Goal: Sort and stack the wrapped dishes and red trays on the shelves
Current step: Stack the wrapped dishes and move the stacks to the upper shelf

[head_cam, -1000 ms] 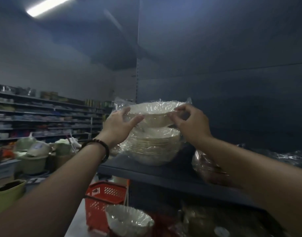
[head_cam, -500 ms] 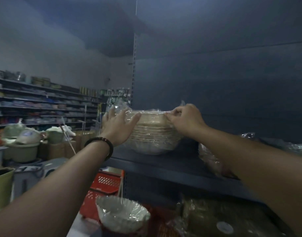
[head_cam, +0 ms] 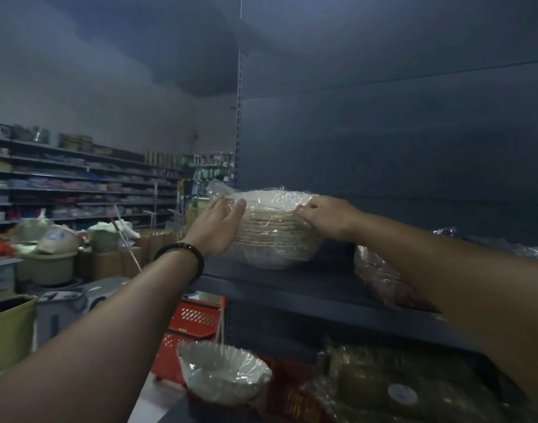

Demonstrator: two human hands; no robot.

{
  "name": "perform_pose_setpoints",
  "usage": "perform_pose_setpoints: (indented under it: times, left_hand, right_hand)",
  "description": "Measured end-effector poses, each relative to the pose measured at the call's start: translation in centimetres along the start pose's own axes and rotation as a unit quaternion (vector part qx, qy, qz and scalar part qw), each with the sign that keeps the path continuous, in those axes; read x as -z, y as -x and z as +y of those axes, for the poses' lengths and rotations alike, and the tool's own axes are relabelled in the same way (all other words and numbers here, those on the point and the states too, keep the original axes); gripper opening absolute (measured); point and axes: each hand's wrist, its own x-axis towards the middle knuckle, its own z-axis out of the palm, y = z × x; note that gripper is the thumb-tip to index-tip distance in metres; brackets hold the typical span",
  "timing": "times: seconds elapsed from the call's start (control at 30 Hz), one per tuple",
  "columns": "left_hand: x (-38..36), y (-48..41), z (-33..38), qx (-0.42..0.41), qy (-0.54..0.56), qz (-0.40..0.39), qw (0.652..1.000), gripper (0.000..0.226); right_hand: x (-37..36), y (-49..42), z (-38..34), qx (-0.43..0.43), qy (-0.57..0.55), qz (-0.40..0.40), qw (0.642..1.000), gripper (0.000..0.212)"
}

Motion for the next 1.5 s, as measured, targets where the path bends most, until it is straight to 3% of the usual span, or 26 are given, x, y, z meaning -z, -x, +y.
perform_pose_setpoints:
  times: [0.13,0.2,0.3,0.37,0.47,0.57,0.73,0.93,1.37,1.5]
  left_hand:
    - [0.4,1.5,0.2,0.007,0.074,0.045,0.996,0.065]
    - [1.1,3.4,0.5,-0.014,0.037,0.085,0.996,0.063]
    - [2.1,8.1,1.3,-0.060,0.003,0.117,0.991,0.065]
    - [2.6,11.8,1.5,-0.053,0.002,0.109,0.993,0.050]
    - [2.6,17.3,1.1,-0.018,-0.005,0.078,0.997,0.024]
    - [1.1,22.2,-1.0,0.030,0.030,0.068,0.997,0.012]
    - [-4.3,28.1,-6.5,0.139,0.054,0.064,0.987,0.010]
    - [-11.5,29.8,-11.6,0.223,0.041,0.016,0.974,0.011]
    - [-14.5,26.8,-15.8,0.226,0.023,-0.022,0.974,0.012]
    - [-14.6,26.7,-16.5,0.229,0.030,-0.002,0.973,0.013]
  right_hand:
    - [0.1,1.6,-1.9,0.001,-0.008,0.021,1.000,0.062]
    - [0.2,3.3,-3.1,0.021,0.007,0.050,0.999,0.062]
    - [0.2,7.2,-4.4,0.091,0.016,0.094,0.991,0.052]
    - [-0.4,10.0,-4.8,0.162,0.008,0.112,0.980,0.038]
    - [-2.2,14.4,-5.2,0.226,-0.029,0.090,0.969,0.018]
    - [-5.5,18.2,-5.1,0.244,-0.024,0.054,0.968,0.016]
    - [-15.0,21.5,-2.0,0.115,-0.062,-0.081,0.988,0.017]
    - [-25.3,22.1,2.9,-0.041,-0.095,-0.174,0.979,0.023]
    - [-36.8,16.0,3.3,-0.111,-0.209,-0.056,0.970,0.081]
    - [-38.1,14.5,2.9,-0.138,-0.227,-0.004,0.964,0.076]
